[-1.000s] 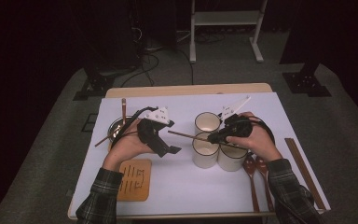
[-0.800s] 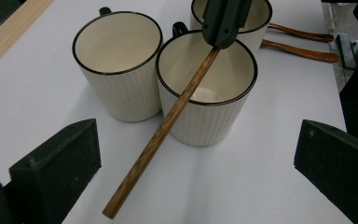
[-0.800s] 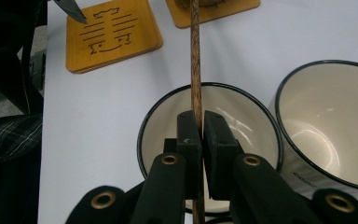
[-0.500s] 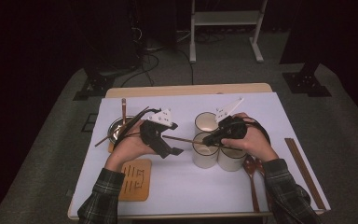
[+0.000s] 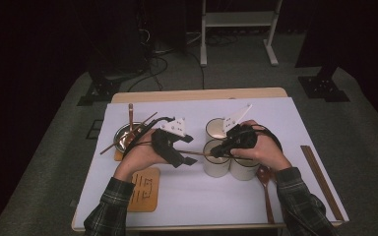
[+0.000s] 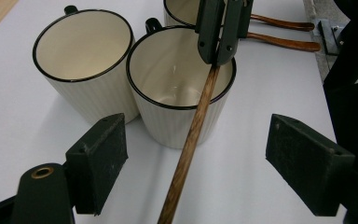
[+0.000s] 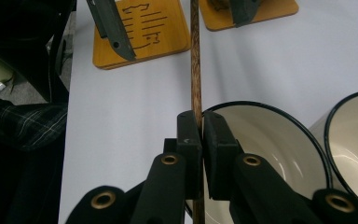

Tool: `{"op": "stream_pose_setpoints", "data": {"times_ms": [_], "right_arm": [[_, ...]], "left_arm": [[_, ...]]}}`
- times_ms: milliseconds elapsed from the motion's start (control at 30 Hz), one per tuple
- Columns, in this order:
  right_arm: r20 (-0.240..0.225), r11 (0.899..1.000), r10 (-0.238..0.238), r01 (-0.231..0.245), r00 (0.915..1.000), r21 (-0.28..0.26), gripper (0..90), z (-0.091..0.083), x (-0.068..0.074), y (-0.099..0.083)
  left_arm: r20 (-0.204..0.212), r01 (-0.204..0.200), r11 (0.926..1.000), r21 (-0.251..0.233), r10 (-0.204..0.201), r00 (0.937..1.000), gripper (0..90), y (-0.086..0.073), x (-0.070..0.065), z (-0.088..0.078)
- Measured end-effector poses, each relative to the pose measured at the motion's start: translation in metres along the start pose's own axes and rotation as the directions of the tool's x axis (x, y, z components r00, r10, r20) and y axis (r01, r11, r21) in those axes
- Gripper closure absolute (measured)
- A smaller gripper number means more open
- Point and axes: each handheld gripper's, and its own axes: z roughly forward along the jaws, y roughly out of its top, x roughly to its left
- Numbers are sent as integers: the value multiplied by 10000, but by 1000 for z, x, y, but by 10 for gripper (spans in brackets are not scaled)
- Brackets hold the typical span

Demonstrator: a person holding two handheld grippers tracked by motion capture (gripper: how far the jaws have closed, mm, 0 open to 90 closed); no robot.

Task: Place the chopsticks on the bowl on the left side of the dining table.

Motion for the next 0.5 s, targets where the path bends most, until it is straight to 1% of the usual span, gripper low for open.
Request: {"op": "stream_pose_setpoints", "data": {"times_ms": [33,133,200,333,500], "right_arm": [[-28,10000,8,-8,10000,24,852,0,1,0],[-102,10000,-52,52,9999,23,851,1,1,2],[-189,10000,-87,88,9998,47,852,2,2,3],[-264,9999,-126,128,9996,59,852,3,3,5],[-356,9998,-183,187,9992,96,851,4,4,7]], "left_arm": [[36,4,10000,-18,-4,10000,226,0,-1,0],[120,12,10000,10,-12,9999,241,1,-1,1],[271,55,10000,-20,-54,9996,297,1,-1,1],[320,95,9999,66,-97,9994,326,2,-2,2],[414,99,9998,171,-106,9991,393,2,-2,3]]}}
